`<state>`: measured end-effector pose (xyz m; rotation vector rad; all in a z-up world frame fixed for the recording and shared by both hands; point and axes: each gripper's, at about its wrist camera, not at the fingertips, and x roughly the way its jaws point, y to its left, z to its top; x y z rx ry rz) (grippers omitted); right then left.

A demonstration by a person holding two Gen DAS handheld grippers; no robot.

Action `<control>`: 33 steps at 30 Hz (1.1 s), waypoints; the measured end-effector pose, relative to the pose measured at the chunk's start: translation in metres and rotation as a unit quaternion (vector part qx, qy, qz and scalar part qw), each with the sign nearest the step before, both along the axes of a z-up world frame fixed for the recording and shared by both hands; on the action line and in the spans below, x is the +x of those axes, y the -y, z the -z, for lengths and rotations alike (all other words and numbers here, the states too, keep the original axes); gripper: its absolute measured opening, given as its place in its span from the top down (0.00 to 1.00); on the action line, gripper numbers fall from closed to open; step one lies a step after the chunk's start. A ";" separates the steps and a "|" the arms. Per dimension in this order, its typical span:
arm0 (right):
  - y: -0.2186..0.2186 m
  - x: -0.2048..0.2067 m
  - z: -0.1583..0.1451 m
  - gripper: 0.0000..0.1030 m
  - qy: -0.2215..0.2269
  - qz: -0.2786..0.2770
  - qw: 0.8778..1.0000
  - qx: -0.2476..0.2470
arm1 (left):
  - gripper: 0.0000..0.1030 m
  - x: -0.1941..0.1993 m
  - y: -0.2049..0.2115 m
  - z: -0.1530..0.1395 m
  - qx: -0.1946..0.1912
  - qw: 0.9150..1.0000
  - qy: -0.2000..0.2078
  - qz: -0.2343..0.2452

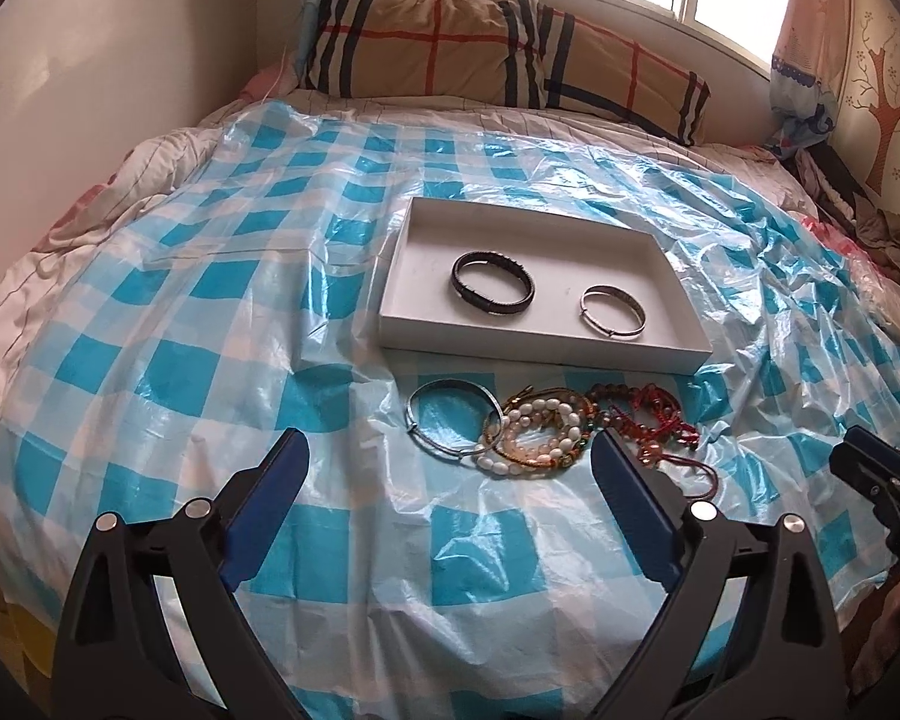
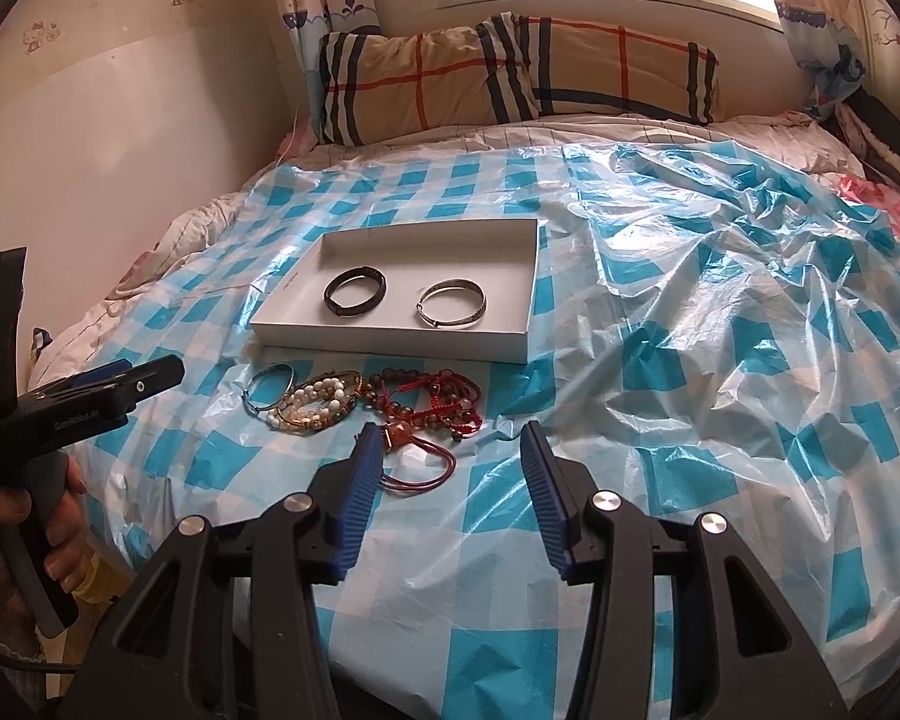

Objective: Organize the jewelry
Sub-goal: 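Withdraw both tools from the tray and move toward the remaining bracelets, then grasp the silver cuff bangle with the left tool while the right tool grasps the red cord bracelet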

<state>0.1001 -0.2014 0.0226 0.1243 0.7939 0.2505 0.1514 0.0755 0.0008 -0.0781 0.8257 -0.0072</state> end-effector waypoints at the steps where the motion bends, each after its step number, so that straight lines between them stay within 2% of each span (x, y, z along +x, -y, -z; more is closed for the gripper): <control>1: 0.001 0.001 0.001 0.54 -0.001 0.000 1.000 0.000 | 0.12 0.000 -0.006 0.005 0.002 1.000 -0.005 -0.001; 9: -0.001 0.016 0.028 0.54 -0.029 -0.007 1.000 -0.001 | 0.12 0.006 -0.037 0.033 0.006 1.000 -0.026 0.003; 22: -0.021 0.043 0.060 0.54 -0.069 -0.034 0.997 -0.001 | 0.12 0.051 -0.013 0.045 0.073 0.996 -0.020 0.047; 31: -0.047 0.069 0.092 0.54 -0.105 -0.066 0.991 -0.054 | 0.12 0.096 -0.002 0.069 0.111 0.991 -0.036 0.071; 32: -0.049 0.069 0.093 0.57 -0.103 -0.070 0.991 -0.057 | 0.12 0.098 0.000 0.073 0.113 0.990 -0.041 0.077; 33: -0.051 0.068 0.093 0.63 -0.101 -0.077 0.990 -0.054 | 0.20 0.101 0.002 0.080 0.112 0.989 -0.050 0.087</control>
